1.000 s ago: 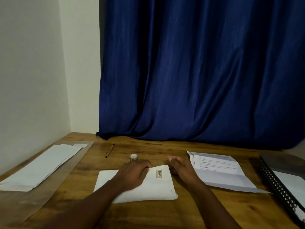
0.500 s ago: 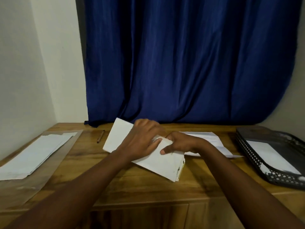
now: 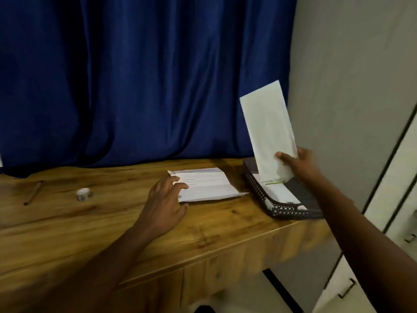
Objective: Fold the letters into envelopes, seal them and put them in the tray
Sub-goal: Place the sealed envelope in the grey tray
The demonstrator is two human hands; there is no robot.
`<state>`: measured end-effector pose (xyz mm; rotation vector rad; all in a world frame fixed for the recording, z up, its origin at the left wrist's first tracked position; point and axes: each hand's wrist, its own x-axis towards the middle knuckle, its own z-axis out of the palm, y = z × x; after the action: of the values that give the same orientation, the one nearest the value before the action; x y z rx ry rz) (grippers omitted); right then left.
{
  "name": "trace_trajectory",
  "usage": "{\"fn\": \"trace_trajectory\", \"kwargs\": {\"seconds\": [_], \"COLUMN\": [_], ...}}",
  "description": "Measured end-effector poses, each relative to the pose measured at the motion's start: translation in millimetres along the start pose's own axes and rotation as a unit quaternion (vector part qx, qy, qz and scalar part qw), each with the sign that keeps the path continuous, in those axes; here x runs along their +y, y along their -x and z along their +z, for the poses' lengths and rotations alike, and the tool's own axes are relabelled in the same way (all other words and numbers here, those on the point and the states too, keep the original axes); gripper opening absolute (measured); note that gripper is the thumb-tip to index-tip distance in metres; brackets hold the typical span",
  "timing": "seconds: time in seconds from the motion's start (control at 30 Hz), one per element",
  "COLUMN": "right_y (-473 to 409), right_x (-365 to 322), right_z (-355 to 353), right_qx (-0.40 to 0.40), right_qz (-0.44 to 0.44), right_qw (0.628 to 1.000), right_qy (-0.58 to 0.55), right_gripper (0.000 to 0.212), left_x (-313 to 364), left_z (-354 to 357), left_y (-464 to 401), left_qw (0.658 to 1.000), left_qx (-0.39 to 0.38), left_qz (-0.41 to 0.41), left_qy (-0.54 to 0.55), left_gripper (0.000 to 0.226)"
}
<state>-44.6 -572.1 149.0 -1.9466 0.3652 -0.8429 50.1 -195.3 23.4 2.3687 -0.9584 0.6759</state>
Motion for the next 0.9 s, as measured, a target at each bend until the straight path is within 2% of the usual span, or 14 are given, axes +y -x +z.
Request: {"fn": "trace_trajectory", "kwargs": {"seconds": [0.07,0.17,0.3,0.37,0.43,0.47,0.6,0.67,0.73,0.8,0.83,0.9], "right_y": [-9.1,-20.8,-26.8,-29.3,-36.9,-36.9,-25.7,-24.1,-23.8,-26.2,-25.9,-23.8], "right_x": [22.2,52.0,72.7,76.5,84.5,84.1,76.1,80.6,81.7,76.2,65.7,36.2], "right_z": [-16.4,-27.1,-19.4,-18.1,-19.3,-18.2,-11.0,-9.4,-5.7,0.0,4.4,15.4], "right_qx": [0.036,0.006,-0.092,-0.142,-0.174,-0.182,-0.191,-0.198,-0.208,-0.181,-0.154,-0.099], "right_qz": [0.016,0.072,0.199,0.233,0.26,0.274,0.273,0.257,0.232,0.175,0.135,0.034], "right_qw": [0.998,0.988,0.948,0.93,0.914,0.908,0.886,0.88,0.871,0.867,0.867,0.878], "right_qy": [0.045,0.134,0.23,0.247,0.26,0.258,0.322,0.346,0.379,0.429,0.455,0.466], "right_gripper": [0.034,0.039,0.069,0.087,0.115,0.116,0.057,0.055,0.07,0.078,0.072,0.043], "left_x": [-5.5,-13.8,-18.4,-19.0,-19.3,-19.1,-18.7,-18.3,-18.3,-18.3,-18.9,-19.5], "left_z": [11.6,20.3,23.4,25.2,25.6,25.7,26.3,25.6,24.7,24.3,24.8,25.8], "left_y": [0.8,4.9,5.5,5.9,5.6,5.1,4.0,3.9,4.2,4.6,4.7,4.3], "left_qw": [1.0,0.999,0.999,0.999,0.998,0.997,0.997,0.996,0.996,0.995,0.995,0.995], "left_qx": [-0.026,-0.048,-0.046,-0.044,-0.05,-0.054,-0.06,-0.064,-0.067,-0.069,-0.07,-0.073], "left_qz": [-0.008,-0.023,-0.028,-0.027,-0.037,-0.042,-0.052,-0.058,-0.06,-0.059,-0.059,-0.061], "left_qy": [-0.01,-0.01,0.004,0.013,0.018,0.019,0.019,0.017,0.021,0.027,0.028,0.033], "left_gripper": [0.055,0.058,0.053,0.054,0.055,0.056,0.058,0.058,0.057,0.056,0.055,0.054]}}
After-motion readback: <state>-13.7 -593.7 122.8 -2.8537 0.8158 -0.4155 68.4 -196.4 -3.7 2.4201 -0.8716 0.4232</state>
